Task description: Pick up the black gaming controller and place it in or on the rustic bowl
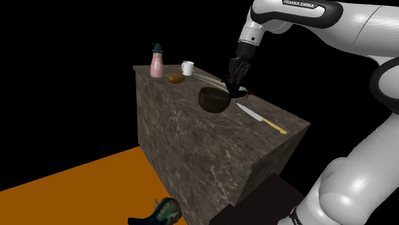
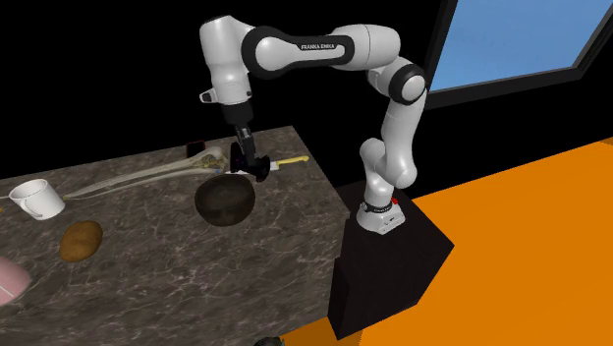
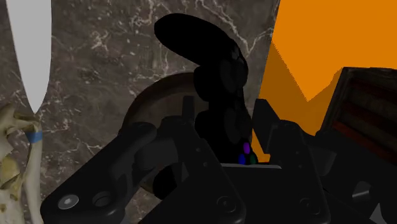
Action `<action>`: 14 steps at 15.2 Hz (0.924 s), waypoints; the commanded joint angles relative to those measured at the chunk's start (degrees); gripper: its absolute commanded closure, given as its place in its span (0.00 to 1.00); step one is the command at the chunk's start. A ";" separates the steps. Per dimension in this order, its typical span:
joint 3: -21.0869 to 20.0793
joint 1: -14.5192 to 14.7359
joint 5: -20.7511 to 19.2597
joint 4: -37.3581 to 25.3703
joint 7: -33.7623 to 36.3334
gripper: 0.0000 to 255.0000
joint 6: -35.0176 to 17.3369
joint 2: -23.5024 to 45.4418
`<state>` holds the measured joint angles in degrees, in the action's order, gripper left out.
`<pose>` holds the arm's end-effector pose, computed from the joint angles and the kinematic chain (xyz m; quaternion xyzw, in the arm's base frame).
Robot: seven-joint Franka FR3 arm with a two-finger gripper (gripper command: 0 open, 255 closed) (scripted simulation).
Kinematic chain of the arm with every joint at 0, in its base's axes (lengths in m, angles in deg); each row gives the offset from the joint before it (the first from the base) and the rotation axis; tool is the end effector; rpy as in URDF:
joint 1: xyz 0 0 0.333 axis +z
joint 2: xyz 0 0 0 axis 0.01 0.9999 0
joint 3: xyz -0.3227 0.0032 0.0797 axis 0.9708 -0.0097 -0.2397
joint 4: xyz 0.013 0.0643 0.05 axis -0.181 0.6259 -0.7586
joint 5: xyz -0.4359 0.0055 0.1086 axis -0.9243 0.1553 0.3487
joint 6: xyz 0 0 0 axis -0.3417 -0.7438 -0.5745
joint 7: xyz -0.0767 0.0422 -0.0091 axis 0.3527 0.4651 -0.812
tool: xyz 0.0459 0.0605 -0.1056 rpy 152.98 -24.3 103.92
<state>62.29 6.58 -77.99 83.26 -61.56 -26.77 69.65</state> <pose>0.5627 -0.0297 0.6406 -0.9944 -0.0213 0.0192 0.1014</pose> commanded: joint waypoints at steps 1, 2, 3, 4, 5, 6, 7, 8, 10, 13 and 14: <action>0.13 0.11 0.95 -6.02 0.17 1.00 1.16 4.90; 0.17 0.09 1.45 -9.08 0.25 1.00 1.71 7.46; 0.21 0.03 1.98 -12.34 0.35 1.00 2.37 10.09; 0.24 -0.09 2.53 -15.83 0.47 1.00 3.17 12.83; 0.24 -0.27 3.11 -19.60 0.63 1.00 4.12 15.69; 0.23 -0.53 3.74 -23.72 0.84 1.00 5.25 18.71; 0.18 -0.88 4.38 -28.17 1.10 1.00 6.56 21.87; 0.10 -0.79 4.22 -26.64 0.96 1.00 5.53 21.36; 0.07 -0.54 3.97 -23.75 0.68 1.00 3.55 20.46; 0.03 -0.22 3.68 -19.80 0.27 1.00 0.73 19.35; 0.02 -0.13 3.60 -18.58 0.13 1.00 -0.18 19.03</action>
<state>62.33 6.32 -74.28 63.33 -61.33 -26.00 89.14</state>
